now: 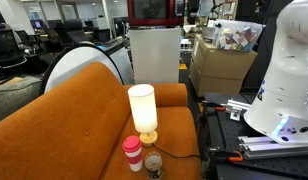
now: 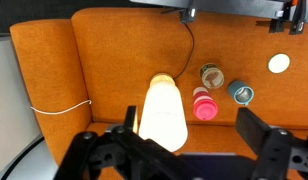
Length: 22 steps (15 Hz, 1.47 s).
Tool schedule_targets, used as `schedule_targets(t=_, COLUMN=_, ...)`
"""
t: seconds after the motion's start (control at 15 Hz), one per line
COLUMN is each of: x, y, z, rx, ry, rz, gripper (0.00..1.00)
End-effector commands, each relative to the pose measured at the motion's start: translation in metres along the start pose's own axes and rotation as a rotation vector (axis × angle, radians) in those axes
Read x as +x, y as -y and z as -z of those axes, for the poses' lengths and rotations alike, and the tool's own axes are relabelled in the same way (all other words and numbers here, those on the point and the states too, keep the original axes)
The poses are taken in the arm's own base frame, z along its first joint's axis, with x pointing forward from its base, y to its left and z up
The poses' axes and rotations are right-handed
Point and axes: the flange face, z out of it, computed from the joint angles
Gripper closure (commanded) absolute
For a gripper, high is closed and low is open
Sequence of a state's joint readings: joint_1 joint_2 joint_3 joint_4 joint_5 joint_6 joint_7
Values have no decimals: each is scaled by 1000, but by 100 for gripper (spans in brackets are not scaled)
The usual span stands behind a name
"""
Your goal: Move the grey mug towards the end of the couch
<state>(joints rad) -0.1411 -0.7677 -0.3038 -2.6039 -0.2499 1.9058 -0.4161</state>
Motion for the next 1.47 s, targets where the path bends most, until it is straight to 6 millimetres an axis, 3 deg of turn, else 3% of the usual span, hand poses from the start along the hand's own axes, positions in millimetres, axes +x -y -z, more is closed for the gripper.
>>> schedule_targets(t=0.0, x=0, y=0, z=1, rx=0, ry=1, rz=0, gripper=0)
schedule_targets(t=0.8, x=5, y=1, z=-1, rx=-18, ry=-8, rz=16, gripper=0)
schedule_targets(t=1.07, x=33, y=11, z=-4, rx=-92, ry=-89, rz=61, gripper=0)
schedule_targets(t=1.4, x=64, y=45, z=-32, rx=-157, ry=-133, rz=180, gripper=0)
